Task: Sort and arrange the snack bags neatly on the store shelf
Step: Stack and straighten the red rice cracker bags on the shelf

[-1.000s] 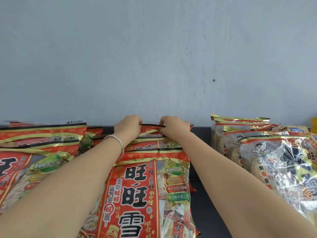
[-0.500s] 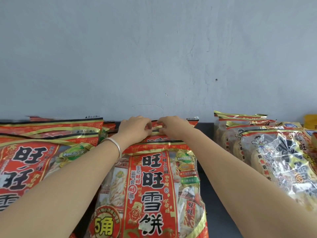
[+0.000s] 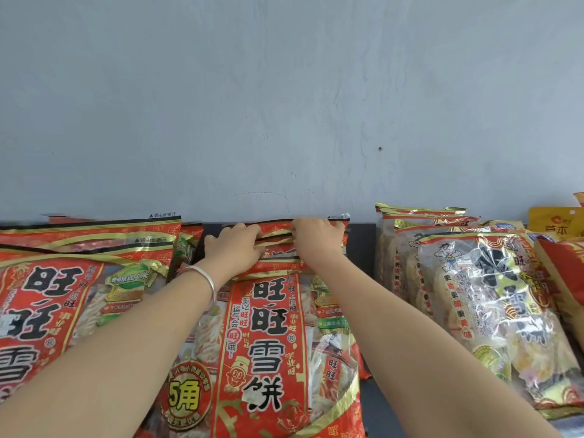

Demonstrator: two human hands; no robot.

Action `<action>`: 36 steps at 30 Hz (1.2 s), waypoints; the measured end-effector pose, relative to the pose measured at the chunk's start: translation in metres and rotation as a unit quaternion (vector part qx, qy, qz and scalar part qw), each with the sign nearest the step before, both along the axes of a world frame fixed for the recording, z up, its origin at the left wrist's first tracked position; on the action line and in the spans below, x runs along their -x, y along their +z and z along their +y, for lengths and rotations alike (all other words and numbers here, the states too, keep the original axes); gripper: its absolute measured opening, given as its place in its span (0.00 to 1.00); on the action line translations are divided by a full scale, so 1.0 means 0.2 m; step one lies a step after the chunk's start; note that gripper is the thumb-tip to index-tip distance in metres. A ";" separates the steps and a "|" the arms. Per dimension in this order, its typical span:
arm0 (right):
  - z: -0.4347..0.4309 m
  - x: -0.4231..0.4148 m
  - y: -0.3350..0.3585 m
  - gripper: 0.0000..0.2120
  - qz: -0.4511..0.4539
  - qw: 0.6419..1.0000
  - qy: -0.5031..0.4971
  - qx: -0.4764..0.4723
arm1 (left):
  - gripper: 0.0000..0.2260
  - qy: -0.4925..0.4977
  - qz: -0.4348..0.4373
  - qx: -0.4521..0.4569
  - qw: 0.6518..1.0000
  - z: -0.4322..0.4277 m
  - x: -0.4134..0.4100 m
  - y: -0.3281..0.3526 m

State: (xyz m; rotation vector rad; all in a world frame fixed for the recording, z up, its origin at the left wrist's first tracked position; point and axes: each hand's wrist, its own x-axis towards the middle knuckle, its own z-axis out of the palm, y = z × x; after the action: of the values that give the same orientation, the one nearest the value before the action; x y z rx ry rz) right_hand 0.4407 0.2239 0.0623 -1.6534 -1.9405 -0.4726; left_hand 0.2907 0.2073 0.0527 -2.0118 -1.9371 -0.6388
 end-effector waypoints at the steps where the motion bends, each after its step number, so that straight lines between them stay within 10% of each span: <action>1: 0.01 -0.03 0.01 0.08 0.003 1.000 -0.003 0.001 | 0.17 -0.001 0.003 -0.010 1.000 0.00 -0.03 0.00; 17: -0.14 -0.12 -0.08 0.15 -0.023 0.989 0.142 -0.025 | 0.25 0.040 -0.022 -0.128 0.991 -0.18 -0.06 -0.12; 36: -0.19 -0.18 -0.08 0.13 0.063 0.993 0.095 -0.043 | 0.31 0.099 -0.252 -0.117 0.956 -0.40 -0.28 -0.31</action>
State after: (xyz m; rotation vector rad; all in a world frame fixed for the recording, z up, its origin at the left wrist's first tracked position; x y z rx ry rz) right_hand 0.4763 0.1866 0.0461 -1.3944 -1.9342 -0.3628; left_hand 0.3472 0.1277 -0.0089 -1.5882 -2.1626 -1.3604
